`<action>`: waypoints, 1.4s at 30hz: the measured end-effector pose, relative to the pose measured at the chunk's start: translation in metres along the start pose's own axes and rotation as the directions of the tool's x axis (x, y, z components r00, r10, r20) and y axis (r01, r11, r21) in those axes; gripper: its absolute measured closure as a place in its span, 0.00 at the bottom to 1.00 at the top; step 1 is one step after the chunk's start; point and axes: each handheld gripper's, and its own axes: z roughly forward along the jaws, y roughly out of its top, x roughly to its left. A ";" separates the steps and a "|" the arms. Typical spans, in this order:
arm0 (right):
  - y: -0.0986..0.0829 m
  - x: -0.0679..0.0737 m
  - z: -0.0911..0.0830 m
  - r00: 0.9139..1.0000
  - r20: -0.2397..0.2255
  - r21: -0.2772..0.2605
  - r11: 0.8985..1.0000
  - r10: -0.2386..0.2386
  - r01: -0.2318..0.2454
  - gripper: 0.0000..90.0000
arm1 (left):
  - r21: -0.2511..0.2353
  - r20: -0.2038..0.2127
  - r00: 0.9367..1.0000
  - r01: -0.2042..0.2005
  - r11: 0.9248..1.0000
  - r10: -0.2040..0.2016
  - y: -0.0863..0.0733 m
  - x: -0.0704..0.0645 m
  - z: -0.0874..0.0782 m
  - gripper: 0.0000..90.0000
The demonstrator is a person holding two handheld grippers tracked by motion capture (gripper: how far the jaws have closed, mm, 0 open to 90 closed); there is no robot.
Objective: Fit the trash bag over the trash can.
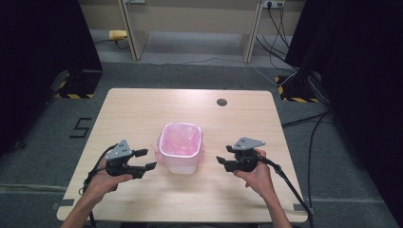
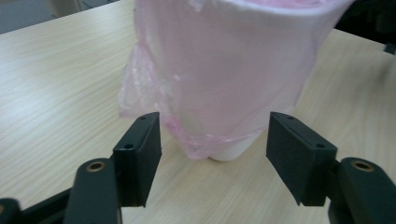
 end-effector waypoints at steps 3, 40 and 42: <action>0.004 -0.002 -0.005 1.000 0.015 -0.011 1.000 0.013 -0.013 0.42 | -0.003 -0.027 0.999 0.032 0.999 -0.032 -0.005 0.003 0.001 0.34; 0.130 0.046 0.036 0.989 -0.101 -0.063 0.992 -0.112 0.106 0.33 | 0.206 -0.203 0.978 0.082 0.975 -0.040 -0.066 0.027 0.032 0.13; 0.133 0.048 0.044 0.987 -0.109 -0.051 0.992 -0.120 0.115 0.33 | 0.208 -0.200 0.979 0.079 0.975 -0.037 -0.066 0.027 0.032 0.12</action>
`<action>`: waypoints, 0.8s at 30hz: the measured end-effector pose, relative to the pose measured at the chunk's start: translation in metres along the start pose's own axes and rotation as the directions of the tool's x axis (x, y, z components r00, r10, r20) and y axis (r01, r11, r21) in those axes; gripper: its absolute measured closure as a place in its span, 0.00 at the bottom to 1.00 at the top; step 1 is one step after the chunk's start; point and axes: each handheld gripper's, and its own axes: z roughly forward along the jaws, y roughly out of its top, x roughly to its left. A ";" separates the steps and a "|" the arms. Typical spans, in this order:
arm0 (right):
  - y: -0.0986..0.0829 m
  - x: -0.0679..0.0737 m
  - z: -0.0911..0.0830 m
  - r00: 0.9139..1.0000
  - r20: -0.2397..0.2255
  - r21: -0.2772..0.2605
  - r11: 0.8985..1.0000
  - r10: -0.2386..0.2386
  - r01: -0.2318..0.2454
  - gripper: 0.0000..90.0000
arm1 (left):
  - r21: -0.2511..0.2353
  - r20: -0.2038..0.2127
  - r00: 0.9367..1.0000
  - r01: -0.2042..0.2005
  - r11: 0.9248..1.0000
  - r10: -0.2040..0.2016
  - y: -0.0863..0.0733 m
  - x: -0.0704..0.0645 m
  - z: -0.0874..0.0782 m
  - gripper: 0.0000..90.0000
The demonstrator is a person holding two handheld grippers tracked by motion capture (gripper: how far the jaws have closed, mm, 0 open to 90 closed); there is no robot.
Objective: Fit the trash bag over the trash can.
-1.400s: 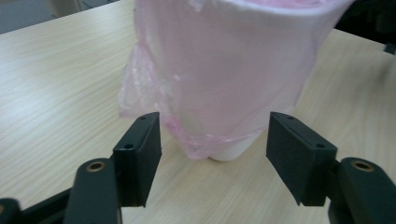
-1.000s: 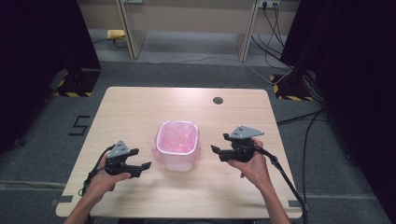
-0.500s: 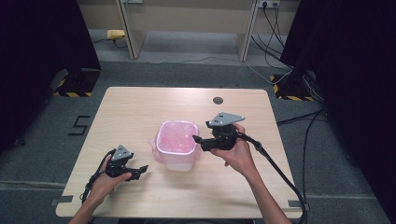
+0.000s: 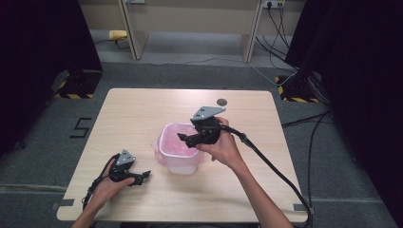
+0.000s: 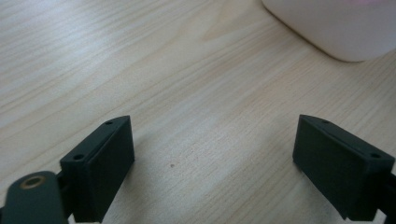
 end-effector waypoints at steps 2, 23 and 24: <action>0.003 0.001 0.008 1.000 -0.010 0.014 1.000 0.004 -0.004 0.33 | 0.002 0.003 1.000 -0.003 1.000 0.003 0.000 0.000 0.000 0.11; 0.011 0.012 0.073 0.993 -0.104 0.304 0.949 -0.059 0.088 0.35 | 0.006 0.009 1.000 -0.012 1.000 0.011 0.000 -0.001 0.001 0.09; 0.011 0.012 0.074 0.992 -0.110 0.306 0.948 -0.059 0.090 0.35 | 0.006 0.009 1.000 -0.011 1.000 0.011 0.000 -0.001 0.001 0.09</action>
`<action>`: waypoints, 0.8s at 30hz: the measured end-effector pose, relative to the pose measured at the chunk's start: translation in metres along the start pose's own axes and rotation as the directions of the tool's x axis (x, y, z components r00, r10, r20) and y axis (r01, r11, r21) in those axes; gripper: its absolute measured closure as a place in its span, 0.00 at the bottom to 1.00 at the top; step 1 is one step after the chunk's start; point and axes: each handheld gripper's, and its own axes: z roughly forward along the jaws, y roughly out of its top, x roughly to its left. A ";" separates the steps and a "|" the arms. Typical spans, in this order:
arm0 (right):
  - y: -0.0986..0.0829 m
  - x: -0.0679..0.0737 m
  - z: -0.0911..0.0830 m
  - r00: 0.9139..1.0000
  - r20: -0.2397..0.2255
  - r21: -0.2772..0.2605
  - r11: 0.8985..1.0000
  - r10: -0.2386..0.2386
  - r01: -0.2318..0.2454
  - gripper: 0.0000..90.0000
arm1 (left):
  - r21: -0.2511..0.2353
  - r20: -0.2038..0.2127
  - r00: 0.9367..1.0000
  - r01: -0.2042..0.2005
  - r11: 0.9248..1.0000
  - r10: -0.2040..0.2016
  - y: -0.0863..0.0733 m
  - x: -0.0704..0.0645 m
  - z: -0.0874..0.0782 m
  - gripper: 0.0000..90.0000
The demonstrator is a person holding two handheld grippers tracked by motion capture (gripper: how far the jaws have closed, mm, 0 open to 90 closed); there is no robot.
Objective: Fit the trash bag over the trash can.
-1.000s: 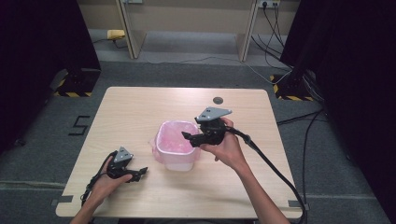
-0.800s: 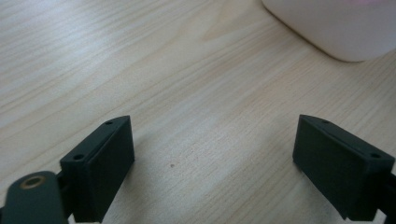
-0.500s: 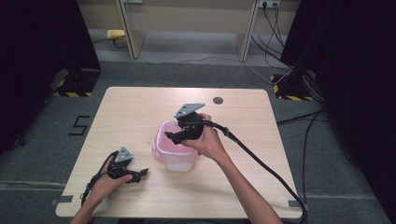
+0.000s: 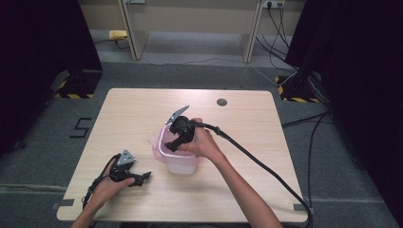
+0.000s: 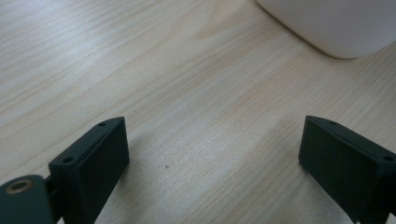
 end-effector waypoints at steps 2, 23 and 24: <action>0.000 0.000 -0.001 1.000 -0.002 0.000 1.000 0.000 0.000 0.35 | 0.000 0.000 1.000 0.000 1.000 0.000 0.000 0.000 0.000 0.09; -0.039 -0.021 -0.050 0.959 0.274 -0.008 0.998 0.069 -0.069 0.36 | 0.002 0.001 1.000 0.001 1.000 -0.001 0.000 0.000 0.000 0.08; -0.040 -0.022 -0.046 0.961 0.267 0.002 0.998 0.066 -0.069 0.37 | 0.003 0.001 1.000 0.001 1.000 -0.001 0.000 0.000 0.000 0.08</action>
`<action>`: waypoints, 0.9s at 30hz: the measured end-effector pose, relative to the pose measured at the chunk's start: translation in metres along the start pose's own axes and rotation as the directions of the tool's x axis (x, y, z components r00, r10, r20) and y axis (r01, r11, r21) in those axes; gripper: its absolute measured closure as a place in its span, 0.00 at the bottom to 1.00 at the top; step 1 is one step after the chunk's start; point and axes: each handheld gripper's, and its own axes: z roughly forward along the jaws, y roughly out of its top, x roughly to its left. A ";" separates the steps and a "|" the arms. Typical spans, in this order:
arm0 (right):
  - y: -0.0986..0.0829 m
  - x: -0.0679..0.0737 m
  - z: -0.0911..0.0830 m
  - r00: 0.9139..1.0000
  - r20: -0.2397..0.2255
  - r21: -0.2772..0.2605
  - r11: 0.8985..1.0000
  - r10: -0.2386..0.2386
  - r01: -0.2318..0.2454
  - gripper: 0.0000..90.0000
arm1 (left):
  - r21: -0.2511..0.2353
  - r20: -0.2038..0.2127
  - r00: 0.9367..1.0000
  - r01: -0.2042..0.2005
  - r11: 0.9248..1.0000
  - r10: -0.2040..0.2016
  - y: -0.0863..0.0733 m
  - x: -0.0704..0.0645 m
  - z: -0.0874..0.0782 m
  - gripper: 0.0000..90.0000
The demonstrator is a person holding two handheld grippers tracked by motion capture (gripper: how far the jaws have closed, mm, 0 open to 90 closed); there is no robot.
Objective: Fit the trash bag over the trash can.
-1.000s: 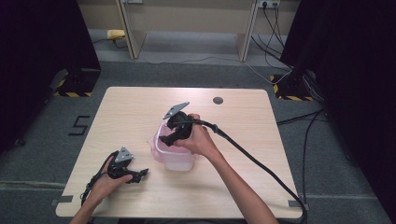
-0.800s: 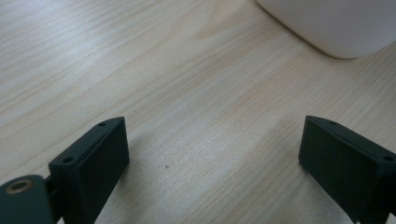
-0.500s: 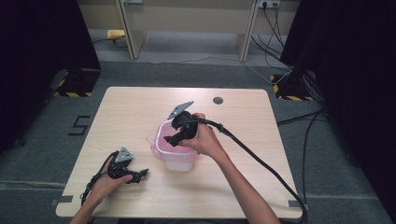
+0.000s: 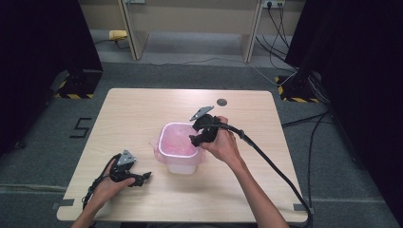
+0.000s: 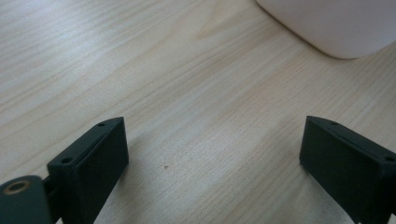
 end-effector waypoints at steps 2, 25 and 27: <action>-0.001 0.000 0.008 1.000 -0.012 0.017 1.000 -0.003 0.003 0.37 | 0.000 0.000 1.000 0.000 1.000 0.000 0.000 0.000 0.000 0.08; 0.005 -0.008 0.020 0.998 0.043 0.004 0.999 0.042 -0.042 0.39 | 0.000 -0.002 1.000 0.001 1.000 -0.001 0.000 0.000 0.000 0.08; 0.006 -0.008 0.020 0.998 0.045 0.000 0.999 0.051 -0.051 0.38 | 0.000 -0.002 1.000 0.001 1.000 -0.001 0.000 0.000 0.000 0.08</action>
